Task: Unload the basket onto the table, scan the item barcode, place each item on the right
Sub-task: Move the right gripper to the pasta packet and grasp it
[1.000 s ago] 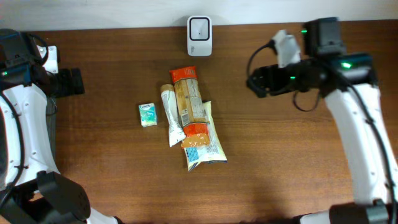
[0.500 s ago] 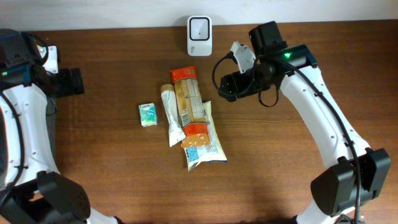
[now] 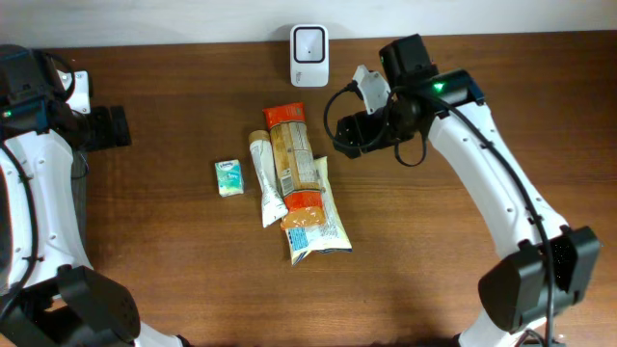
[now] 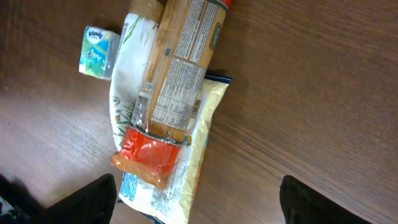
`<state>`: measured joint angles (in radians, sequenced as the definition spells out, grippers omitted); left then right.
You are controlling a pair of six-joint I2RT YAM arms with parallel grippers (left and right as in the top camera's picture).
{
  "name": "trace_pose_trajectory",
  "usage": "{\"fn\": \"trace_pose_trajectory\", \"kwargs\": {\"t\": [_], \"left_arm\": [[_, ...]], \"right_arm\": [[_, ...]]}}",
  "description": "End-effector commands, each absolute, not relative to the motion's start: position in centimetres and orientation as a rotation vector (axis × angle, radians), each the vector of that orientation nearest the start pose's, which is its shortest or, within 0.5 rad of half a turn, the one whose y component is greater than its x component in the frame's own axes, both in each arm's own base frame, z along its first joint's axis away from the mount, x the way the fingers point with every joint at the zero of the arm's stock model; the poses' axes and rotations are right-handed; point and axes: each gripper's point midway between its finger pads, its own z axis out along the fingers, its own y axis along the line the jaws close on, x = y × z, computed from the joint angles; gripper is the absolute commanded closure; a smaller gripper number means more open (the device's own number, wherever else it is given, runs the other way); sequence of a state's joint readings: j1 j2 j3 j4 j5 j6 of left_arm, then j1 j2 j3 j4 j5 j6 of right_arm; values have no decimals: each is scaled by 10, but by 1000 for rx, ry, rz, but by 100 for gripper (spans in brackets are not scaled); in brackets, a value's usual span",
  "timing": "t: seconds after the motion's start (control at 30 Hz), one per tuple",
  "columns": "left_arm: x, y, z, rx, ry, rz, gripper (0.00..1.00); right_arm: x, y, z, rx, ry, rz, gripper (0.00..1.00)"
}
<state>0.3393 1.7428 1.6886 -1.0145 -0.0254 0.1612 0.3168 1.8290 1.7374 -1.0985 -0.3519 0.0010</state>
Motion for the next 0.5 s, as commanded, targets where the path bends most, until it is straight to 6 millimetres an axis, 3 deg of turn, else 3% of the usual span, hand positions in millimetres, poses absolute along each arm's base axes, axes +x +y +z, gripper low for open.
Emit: {"fn": "trace_pose_trajectory", "kwargs": {"t": [0.0,0.2,0.27,0.3,0.37,0.47], "left_arm": [[405,148,207,-232,2637,195,1],[405,148,207,-232,2638,194,1],[405,148,207,-232,2638,194,1],[405,148,207,-232,2637,195,1],[405,148,207,-232,2638,194,1],[405,148,207,-232,2638,194,1]], "right_arm": [[385,215,165,-562,2757,585,17],[403,262,105,-659,2754,603,18],[418,267,85,-623,2744,580,18],[438,266,71,-572,2719,548,18],[452,265,62,-552,2691,573,18],[450,279,46,-575,2689,717,18]]}}
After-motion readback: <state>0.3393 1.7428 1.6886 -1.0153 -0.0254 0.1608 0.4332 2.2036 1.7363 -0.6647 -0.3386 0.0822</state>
